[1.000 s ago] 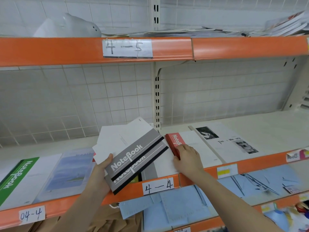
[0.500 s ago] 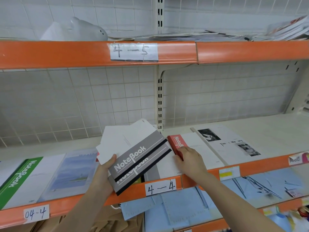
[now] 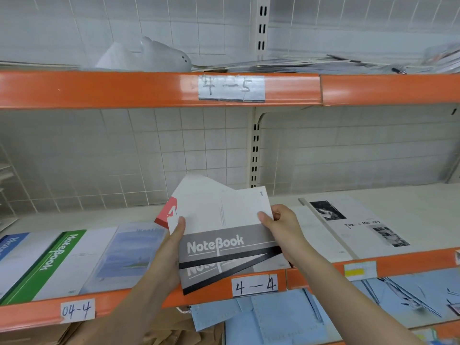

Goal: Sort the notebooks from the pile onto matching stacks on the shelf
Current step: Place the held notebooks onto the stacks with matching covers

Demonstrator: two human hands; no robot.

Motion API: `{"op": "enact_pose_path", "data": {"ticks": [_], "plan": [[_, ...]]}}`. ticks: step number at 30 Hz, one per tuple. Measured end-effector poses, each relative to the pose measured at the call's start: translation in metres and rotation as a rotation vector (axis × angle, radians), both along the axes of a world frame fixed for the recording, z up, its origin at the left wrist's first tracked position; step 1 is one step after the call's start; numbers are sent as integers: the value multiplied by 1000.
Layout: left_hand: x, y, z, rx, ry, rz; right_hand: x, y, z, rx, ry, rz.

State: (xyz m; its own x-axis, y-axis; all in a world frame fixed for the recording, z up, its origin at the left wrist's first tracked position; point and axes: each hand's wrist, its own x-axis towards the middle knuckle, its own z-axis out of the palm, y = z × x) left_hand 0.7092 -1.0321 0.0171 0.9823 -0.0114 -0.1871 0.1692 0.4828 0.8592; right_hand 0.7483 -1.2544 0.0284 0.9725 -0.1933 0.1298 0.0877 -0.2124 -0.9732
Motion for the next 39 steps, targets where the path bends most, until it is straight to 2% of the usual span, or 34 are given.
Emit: {"op": "enact_pose_path", "data": {"ticks": [6, 9, 13, 18, 27, 30, 32, 34, 39], "plan": [[0, 14, 2, -31, 53, 25, 14, 15, -11, 206, 75, -206], [6, 23, -8, -21, 85, 149, 20, 12, -12, 281, 104, -297], [15, 42, -19, -46, 73, 450, 13, -8, -10, 271, 57, -473], [16, 56, -24, -28, 76, 606, -14, -13, -16, 77, 6, -389], [15, 50, -33, 47, 53, 551, -56, 12, -12, -203, -236, -521], [11, 48, -32, 65, 6, 503, -50, 26, -20, -420, -304, -297], [10, 48, -33, 52, 1, 499, -41, 35, -34, -729, -272, -89], [11, 50, -35, 32, 8, 503, -30, 41, -53, -977, -160, 47], [13, 52, -38, 1, 12, 504, -14, 54, -64, -1053, 0, 104]]}}
